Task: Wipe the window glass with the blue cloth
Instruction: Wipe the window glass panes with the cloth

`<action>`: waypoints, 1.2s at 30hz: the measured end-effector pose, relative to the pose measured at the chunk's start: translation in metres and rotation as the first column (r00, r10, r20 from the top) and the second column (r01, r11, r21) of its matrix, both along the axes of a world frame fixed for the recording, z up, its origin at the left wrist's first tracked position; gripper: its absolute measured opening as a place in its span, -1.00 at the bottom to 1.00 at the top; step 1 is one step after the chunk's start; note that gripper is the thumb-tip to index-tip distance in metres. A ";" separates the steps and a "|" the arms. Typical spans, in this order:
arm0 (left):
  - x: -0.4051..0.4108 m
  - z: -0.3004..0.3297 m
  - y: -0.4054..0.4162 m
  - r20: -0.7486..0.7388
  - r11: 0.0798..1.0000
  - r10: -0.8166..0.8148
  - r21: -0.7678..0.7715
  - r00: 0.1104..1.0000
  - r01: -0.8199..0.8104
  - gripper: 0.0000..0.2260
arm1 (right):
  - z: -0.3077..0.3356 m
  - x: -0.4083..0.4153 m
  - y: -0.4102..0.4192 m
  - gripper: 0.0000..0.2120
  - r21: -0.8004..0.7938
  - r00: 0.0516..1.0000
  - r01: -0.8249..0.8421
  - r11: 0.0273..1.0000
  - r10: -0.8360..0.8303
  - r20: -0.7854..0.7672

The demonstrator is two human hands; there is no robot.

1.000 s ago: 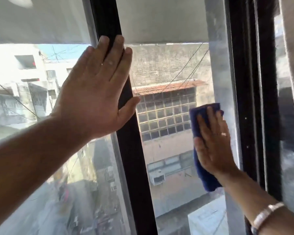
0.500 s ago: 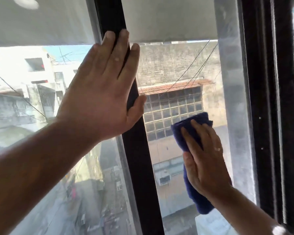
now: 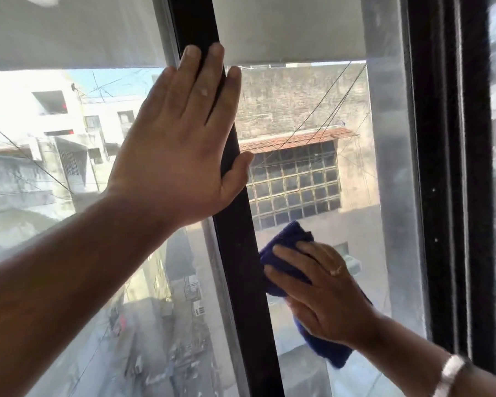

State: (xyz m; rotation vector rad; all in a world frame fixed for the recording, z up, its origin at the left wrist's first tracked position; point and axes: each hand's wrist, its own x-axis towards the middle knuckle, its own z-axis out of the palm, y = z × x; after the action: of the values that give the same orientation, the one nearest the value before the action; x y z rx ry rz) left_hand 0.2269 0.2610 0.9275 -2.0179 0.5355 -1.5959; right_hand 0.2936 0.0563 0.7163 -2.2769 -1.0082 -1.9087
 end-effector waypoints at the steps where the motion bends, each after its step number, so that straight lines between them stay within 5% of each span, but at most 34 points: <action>1: 0.000 0.000 0.000 0.000 1.000 -0.003 0.000 1.000 0.003 -0.26 | 0.007 0.004 -0.012 -0.64 0.037 1.000 -0.013 0.999 0.013 -0.020; 4: 0.003 0.000 0.001 0.003 1.000 -0.013 -0.004 1.000 0.013 -0.27 | 0.050 0.016 -0.033 -0.57 0.503 0.998 0.014 0.864 0.022 -0.066; 7: 0.003 -0.001 0.001 0.011 1.000 -0.018 -0.006 1.000 0.018 -0.28 | 0.107 0.015 -0.012 -0.52 0.680 0.998 0.054 0.731 -0.009 -0.069; 13: 0.002 -0.001 0.001 0.016 1.000 -0.014 -0.005 1.000 0.014 -0.27 | 0.053 -0.002 0.016 -0.47 0.202 0.988 0.145 0.969 -0.132 -0.080; 15: 0.002 -0.002 0.001 0.015 1.000 -0.022 -0.011 1.000 0.022 -0.28 | 0.053 0.009 -0.017 -0.48 0.282 0.991 0.110 0.953 -0.081 -0.110; 20: 0.003 -0.002 0.002 0.027 0.999 -0.052 -0.010 0.998 0.052 -0.29 | 0.143 0.025 -0.036 -0.44 0.679 0.989 0.134 0.722 -0.056 -0.136; 27: 0.005 0.000 0.003 0.029 1.000 -0.030 -0.005 0.999 0.030 -0.27 | 0.077 0.004 -0.001 -0.46 0.226 0.991 0.114 0.967 -0.097 -0.087; 33: 0.006 -0.001 0.002 0.033 0.999 -0.051 -0.002 0.998 0.052 -0.28 | 0.137 0.027 -0.060 -0.38 0.697 0.974 0.200 0.689 -0.060 -0.219; 36: 0.005 -0.001 0.001 0.040 0.998 -0.056 -0.009 0.998 0.056 -0.28 | 0.158 0.015 -0.003 -0.41 0.607 0.985 0.171 0.776 -0.113 -0.133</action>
State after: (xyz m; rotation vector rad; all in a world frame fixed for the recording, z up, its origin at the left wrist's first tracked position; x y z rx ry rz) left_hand 0.2318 0.2621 0.9265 -1.9904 0.5752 -1.6706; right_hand 0.3084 0.0530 0.8738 -2.0435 -0.1371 -1.7969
